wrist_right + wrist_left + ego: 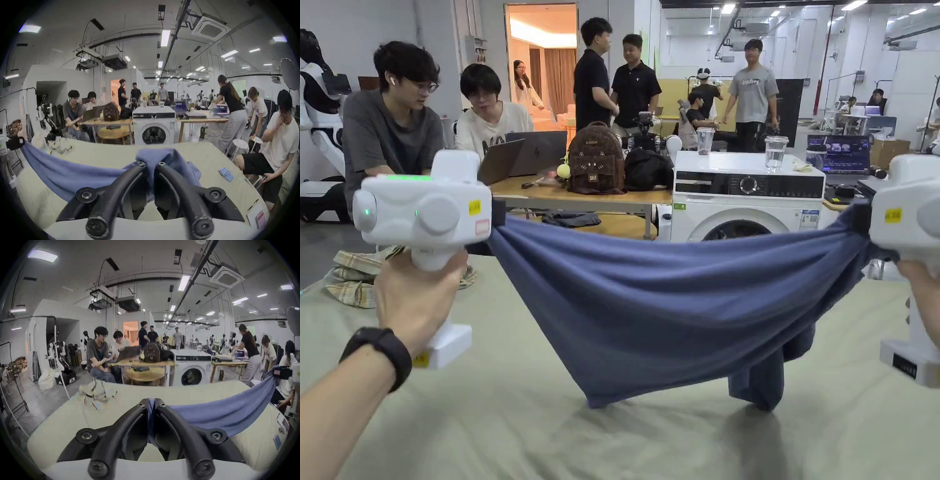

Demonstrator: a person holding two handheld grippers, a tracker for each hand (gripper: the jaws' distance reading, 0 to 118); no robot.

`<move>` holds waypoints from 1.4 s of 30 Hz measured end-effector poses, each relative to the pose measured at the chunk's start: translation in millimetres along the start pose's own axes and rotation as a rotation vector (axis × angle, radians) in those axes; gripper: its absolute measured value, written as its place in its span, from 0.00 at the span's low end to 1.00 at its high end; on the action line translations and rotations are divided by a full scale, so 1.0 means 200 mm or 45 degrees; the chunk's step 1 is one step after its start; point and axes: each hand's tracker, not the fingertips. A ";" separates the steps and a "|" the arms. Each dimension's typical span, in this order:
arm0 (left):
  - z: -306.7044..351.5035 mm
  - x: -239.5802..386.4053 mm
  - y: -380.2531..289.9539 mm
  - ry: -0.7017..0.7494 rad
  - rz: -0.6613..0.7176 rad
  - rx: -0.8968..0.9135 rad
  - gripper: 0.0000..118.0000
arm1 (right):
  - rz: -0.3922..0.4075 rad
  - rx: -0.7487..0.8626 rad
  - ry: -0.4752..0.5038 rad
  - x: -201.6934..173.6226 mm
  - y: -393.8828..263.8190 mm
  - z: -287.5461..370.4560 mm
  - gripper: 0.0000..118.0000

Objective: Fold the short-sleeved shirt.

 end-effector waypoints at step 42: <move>1.00 0.25 -1.14 -0.152 -0.012 -0.007 0.67 | -0.019 -0.067 0.172 -0.09 -1.39 1.02 0.46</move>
